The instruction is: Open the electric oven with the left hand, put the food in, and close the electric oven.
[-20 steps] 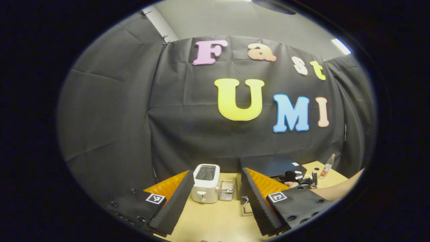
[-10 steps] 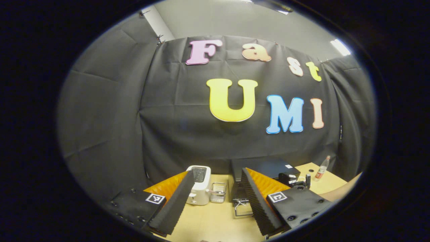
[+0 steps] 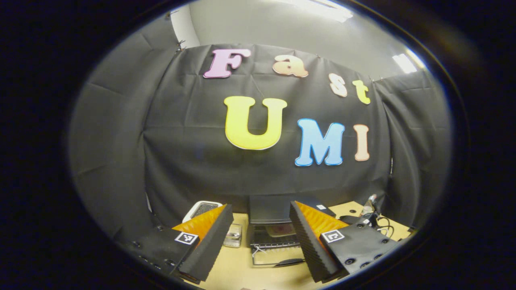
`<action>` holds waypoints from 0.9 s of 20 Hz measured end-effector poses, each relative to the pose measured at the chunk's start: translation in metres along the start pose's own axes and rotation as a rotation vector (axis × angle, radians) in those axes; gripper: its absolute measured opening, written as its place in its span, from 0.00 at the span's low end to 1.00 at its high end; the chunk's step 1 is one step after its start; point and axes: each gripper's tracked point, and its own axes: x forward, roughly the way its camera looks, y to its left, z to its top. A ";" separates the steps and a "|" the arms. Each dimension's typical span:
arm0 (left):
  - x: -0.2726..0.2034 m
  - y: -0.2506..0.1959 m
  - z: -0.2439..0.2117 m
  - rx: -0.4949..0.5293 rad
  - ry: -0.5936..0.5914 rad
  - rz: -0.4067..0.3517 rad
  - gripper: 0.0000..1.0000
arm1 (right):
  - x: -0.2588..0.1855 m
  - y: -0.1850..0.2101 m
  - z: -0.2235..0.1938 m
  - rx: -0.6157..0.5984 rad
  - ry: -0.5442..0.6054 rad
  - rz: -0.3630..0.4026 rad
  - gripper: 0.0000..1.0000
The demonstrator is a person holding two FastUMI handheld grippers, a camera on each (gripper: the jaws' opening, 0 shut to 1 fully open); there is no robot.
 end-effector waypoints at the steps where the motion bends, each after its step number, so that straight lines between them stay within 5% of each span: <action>1: 0.002 -0.010 -0.001 -0.001 0.002 -0.012 0.95 | -0.014 0.002 0.010 -0.061 -0.016 0.013 0.18; 9: 0.013 -0.094 0.001 0.048 -0.006 -0.031 0.95 | -0.157 0.049 0.136 -0.758 -0.422 0.157 0.18; 14: 0.013 -0.155 0.022 0.087 -0.064 -0.046 0.92 | -0.217 0.068 0.163 -0.875 -0.534 0.258 0.18; 15: 0.014 -0.164 0.026 0.087 -0.072 -0.046 0.98 | -0.224 0.069 0.167 -0.886 -0.542 0.276 0.18; 16: 0.015 -0.173 0.027 0.086 -0.073 -0.045 0.92 | -0.228 0.070 0.170 -0.896 -0.547 0.292 0.18; 18: 0.021 -0.181 0.022 0.089 -0.060 -0.031 0.98 | -0.231 0.066 0.180 -0.904 -0.541 0.333 0.27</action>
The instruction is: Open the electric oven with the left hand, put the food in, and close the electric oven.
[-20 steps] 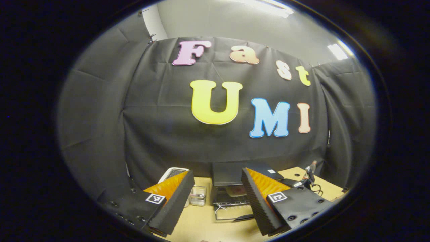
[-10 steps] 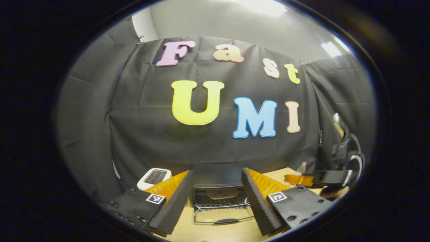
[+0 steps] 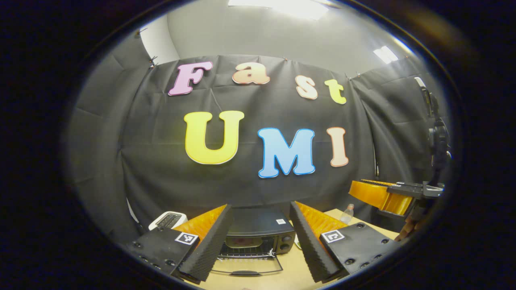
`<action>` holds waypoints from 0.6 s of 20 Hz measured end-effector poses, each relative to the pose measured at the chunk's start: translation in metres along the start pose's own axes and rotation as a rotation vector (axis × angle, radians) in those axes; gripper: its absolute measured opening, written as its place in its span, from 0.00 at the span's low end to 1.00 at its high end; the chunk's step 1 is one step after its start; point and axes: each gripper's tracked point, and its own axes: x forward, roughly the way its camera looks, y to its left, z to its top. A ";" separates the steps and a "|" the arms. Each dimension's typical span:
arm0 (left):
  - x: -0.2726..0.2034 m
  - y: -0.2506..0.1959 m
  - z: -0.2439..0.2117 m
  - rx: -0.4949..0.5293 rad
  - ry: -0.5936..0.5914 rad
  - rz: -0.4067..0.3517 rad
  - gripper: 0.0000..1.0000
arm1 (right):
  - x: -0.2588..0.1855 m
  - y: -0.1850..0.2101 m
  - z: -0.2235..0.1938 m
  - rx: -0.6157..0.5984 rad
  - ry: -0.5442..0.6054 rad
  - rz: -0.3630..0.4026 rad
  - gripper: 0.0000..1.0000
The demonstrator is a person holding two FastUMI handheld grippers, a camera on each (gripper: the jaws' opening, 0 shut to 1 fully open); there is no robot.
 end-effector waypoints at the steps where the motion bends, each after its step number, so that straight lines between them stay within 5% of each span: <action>1: 0.003 -0.002 -0.005 0.004 0.013 0.007 0.98 | 0.002 -0.009 -0.002 -0.002 0.006 -0.002 0.41; 5: 0.018 -0.004 -0.045 -0.015 0.112 0.025 0.92 | 0.004 -0.033 -0.005 0.025 0.036 -0.014 0.88; 12: 0.035 -0.003 -0.150 -0.067 0.405 0.005 0.98 | -0.002 -0.067 -0.006 0.041 0.029 -0.049 0.91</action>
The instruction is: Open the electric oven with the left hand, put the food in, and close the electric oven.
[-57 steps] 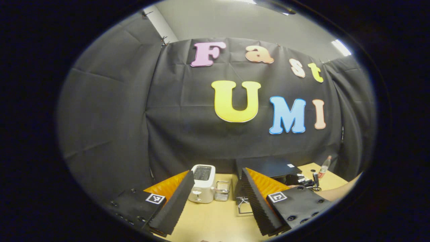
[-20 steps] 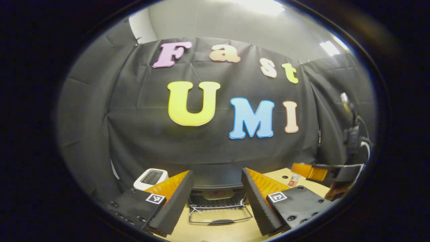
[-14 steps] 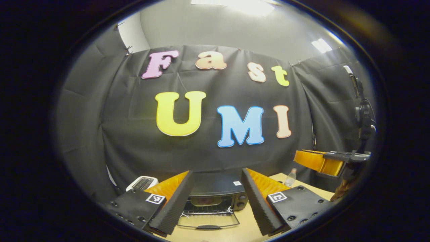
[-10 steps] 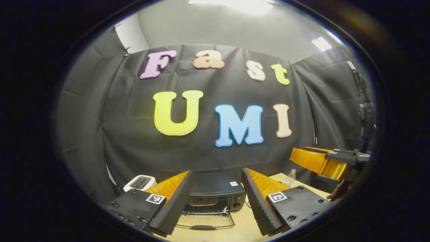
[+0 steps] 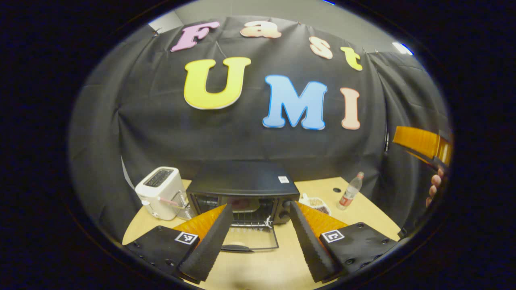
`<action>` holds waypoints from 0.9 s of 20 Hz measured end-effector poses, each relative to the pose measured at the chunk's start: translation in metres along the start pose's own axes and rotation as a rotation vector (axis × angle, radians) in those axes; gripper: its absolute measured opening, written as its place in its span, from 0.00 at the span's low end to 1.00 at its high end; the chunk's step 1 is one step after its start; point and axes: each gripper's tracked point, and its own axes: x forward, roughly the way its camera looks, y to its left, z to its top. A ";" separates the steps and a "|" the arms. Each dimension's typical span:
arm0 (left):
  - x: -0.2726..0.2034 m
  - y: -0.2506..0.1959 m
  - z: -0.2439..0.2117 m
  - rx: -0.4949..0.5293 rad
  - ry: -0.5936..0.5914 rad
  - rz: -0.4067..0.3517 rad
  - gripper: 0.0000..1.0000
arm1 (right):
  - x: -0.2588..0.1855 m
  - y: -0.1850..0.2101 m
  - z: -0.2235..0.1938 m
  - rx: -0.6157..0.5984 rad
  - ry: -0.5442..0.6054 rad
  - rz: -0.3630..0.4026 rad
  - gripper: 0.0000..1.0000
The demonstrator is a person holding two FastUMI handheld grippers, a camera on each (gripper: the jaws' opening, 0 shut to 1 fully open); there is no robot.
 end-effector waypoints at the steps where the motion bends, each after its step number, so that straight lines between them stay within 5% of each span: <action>1: 0.007 0.000 -0.014 0.009 0.045 -0.006 0.98 | -0.001 -0.006 -0.003 -0.002 0.006 -0.012 0.91; 13: 0.048 0.035 -0.191 0.060 0.578 0.008 0.96 | -0.008 -0.040 -0.010 -0.004 0.030 -0.102 0.91; 18: 0.068 0.052 -0.224 0.017 0.677 0.025 0.96 | -0.008 -0.050 -0.017 -0.010 0.050 -0.140 0.91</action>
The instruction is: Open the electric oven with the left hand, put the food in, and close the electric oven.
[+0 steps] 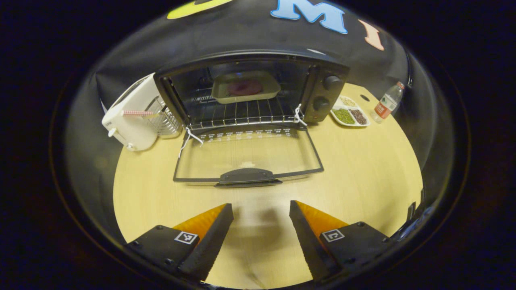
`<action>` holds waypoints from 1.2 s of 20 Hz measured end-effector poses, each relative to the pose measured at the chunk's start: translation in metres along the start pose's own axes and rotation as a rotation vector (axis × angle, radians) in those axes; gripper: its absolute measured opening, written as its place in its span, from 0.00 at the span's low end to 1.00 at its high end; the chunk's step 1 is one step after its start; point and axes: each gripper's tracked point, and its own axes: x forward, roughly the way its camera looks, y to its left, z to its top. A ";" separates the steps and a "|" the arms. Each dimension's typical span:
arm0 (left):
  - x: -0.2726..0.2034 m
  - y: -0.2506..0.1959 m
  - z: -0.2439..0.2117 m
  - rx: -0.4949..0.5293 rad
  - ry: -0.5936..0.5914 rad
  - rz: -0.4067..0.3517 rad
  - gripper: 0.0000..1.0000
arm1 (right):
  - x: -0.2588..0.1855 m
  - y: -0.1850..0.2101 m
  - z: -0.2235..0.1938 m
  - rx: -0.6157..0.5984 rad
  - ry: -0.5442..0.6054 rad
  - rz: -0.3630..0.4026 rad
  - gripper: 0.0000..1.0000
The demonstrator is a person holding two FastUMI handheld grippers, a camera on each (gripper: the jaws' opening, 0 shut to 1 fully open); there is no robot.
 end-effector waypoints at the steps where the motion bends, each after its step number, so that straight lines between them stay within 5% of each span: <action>1: 0.006 0.005 0.001 0.010 0.007 0.008 0.96 | 0.000 -0.003 -0.002 -0.001 0.005 -0.009 0.91; 14: 0.069 0.022 0.001 -0.025 0.127 0.006 0.96 | 0.004 -0.010 -0.009 -0.022 0.034 -0.104 0.91; 24: 0.058 0.022 0.006 -0.021 0.127 -0.008 0.96 | 0.010 0.006 -0.014 -0.016 0.051 -0.092 0.91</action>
